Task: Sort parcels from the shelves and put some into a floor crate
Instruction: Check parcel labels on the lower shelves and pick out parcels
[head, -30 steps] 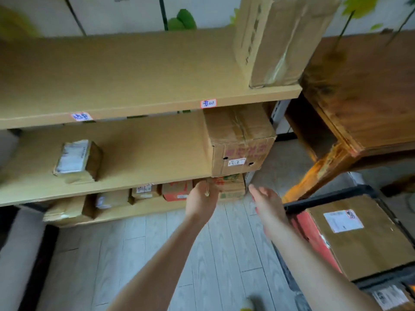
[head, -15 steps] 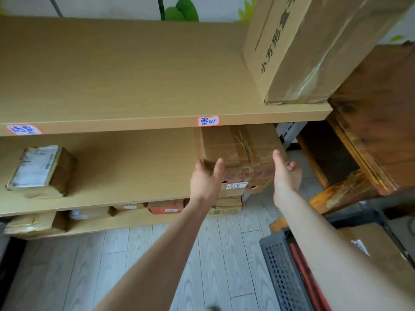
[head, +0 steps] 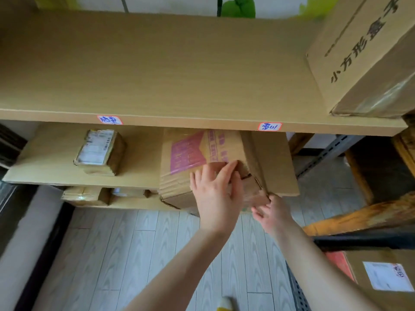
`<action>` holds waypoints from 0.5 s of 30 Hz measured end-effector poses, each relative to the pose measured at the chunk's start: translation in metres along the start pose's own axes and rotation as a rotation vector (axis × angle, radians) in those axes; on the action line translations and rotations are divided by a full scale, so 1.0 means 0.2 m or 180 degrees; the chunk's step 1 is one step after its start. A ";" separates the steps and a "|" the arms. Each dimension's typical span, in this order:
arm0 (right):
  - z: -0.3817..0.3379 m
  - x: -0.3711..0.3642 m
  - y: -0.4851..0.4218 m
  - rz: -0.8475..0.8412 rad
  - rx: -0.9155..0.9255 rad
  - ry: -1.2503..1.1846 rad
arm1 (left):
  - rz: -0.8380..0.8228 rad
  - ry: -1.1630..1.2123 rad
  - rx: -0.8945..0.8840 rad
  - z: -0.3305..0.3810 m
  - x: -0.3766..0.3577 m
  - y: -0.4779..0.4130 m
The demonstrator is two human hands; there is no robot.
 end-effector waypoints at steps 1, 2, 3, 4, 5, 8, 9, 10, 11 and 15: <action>0.04 -0.02 0.01 -0.0053 -0.0099 -0.0092 | -0.0115 -0.0245 -0.0092 0.01 0.00 0.01; 0.07 -0.04 0.01 -0.0098 -0.0171 -0.0173 | -0.0310 -0.0448 -0.0124 0.00 -0.02 0.03; 0.09 -0.06 0.03 -0.0152 -0.0184 -0.0203 | -0.0551 -0.0622 -0.0123 -0.02 -0.06 0.05; 0.09 -0.07 0.03 -0.0168 -0.0151 -0.0184 | -0.0793 -0.0747 -0.0111 -0.05 -0.09 0.07; 0.09 -0.08 0.03 -0.0179 -0.0119 -0.0155 | -0.1022 -0.0834 -0.0118 -0.08 -0.11 0.08; 0.10 -0.09 0.04 -0.0354 -0.0121 -0.0189 | -0.1612 -0.1037 -0.0372 -0.16 -0.19 0.15; 0.09 -0.09 0.04 -0.0347 -0.0108 -0.0140 | -0.1676 -0.0985 -0.0461 -0.17 -0.19 0.15; 0.09 -0.08 0.04 -0.0285 -0.0076 -0.0057 | -0.1620 -0.0795 -0.0488 -0.18 -0.17 0.14; 0.08 -0.07 0.04 -0.0163 -0.0036 0.0062 | -0.1433 -0.0556 -0.0452 -0.19 -0.13 0.12; 0.04 -0.07 0.05 0.0256 0.0233 0.0348 | -0.0553 -0.0360 0.0435 -0.40 0.08 0.02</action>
Point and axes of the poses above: each hand's wrist, its own y-axis away from the middle knuckle, its own x-axis out of the back of the hand, z = x × y, the point moved 6 cm from there along -y, towards the middle knuckle, and after that the axes turned 2 degrees about -z, right-handed, at the moved point
